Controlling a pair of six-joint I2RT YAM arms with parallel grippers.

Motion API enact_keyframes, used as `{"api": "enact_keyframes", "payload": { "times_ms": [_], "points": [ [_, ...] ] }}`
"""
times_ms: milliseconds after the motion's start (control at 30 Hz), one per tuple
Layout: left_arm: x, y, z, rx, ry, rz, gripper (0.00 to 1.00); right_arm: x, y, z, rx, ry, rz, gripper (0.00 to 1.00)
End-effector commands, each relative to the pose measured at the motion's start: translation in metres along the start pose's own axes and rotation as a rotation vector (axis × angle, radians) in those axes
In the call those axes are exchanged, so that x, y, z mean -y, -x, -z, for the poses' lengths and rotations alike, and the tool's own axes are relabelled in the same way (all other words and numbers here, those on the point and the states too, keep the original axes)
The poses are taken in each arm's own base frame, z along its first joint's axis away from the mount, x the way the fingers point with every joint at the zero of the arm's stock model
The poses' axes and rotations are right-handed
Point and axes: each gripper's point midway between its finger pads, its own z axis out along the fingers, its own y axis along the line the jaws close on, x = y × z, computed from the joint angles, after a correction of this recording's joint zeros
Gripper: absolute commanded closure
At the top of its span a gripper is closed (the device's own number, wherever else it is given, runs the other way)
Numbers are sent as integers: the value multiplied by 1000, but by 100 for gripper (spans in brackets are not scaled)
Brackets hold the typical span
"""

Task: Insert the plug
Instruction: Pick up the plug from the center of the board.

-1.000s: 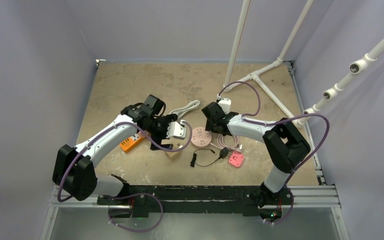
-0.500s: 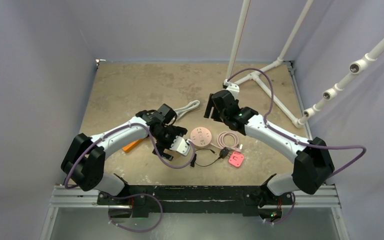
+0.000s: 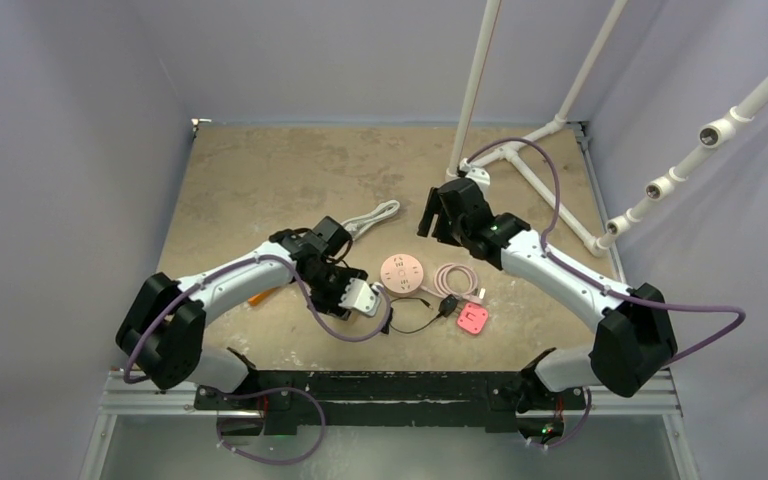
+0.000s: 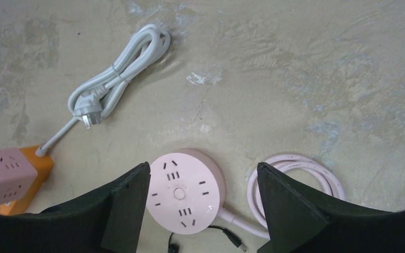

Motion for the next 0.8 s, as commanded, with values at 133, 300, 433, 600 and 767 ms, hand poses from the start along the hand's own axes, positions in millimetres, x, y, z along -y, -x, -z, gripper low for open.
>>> {"api": "enact_keyframes", "payload": {
  "times_ms": [133,300,433,600,767],
  "points": [
    [-39,68,80,259,331,290,100,-55,42,33,62,227,-63,18],
    [-59,100,130,416,488,482,100,-93,83,70,153,405,-107,12],
    [-74,114,154,532,580,611,100,-120,98,114,197,615,-158,4],
    [-93,118,171,566,655,667,100,-140,92,137,188,709,-170,1],
    [-114,118,188,600,707,701,100,-154,73,131,138,689,-150,1]
  ]
}}
